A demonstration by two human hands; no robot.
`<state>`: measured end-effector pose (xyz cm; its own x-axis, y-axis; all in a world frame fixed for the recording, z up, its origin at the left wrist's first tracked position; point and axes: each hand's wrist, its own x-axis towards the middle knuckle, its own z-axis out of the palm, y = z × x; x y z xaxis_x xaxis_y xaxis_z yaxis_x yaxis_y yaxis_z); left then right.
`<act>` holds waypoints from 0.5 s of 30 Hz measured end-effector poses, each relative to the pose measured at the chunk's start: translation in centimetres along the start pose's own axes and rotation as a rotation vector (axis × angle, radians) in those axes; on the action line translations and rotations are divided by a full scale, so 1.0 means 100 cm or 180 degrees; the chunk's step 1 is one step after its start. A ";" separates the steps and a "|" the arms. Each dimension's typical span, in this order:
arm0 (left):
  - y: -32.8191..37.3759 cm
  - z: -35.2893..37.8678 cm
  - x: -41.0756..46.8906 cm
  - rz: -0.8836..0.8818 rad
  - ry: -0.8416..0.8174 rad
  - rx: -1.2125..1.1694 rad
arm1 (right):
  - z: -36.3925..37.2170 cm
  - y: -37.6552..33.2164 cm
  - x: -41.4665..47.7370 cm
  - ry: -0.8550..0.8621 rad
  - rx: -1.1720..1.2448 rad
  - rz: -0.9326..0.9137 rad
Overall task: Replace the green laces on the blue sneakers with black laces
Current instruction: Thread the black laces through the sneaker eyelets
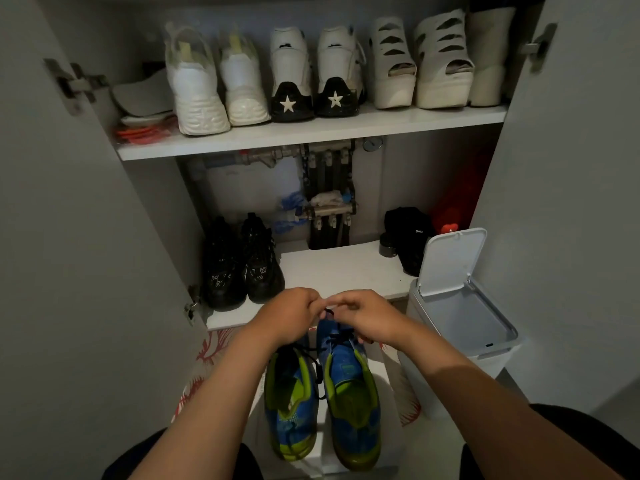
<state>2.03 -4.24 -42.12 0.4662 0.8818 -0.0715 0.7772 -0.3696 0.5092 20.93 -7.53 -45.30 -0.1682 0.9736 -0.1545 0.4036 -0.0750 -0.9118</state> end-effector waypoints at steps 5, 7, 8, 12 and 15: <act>0.001 0.000 0.003 0.0004 0.0081 -0.0049 | -0.007 0.001 -0.002 0.0218 -0.0113 -0.0063; -0.004 -0.004 0.002 -0.0105 0.0080 -0.0099 | -0.011 0.005 -0.002 0.0424 -0.0378 -0.0037; -0.007 -0.006 0.001 -0.0169 0.0046 -0.0137 | -0.013 0.007 -0.002 0.0504 -0.0527 0.0004; -0.013 -0.011 -0.002 -0.0340 -0.0275 -0.0295 | -0.018 0.011 -0.003 0.0622 -0.1074 0.0189; -0.009 -0.009 -0.002 -0.0372 -0.0495 -0.0842 | -0.020 0.007 -0.007 0.0667 -0.1434 0.0286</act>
<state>0.87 -3.87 -41.79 0.4551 0.8509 -0.2626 0.7022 -0.1616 0.6934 23.16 -7.82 -45.04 0.0505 0.9934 -0.1031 0.7640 -0.1050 -0.6367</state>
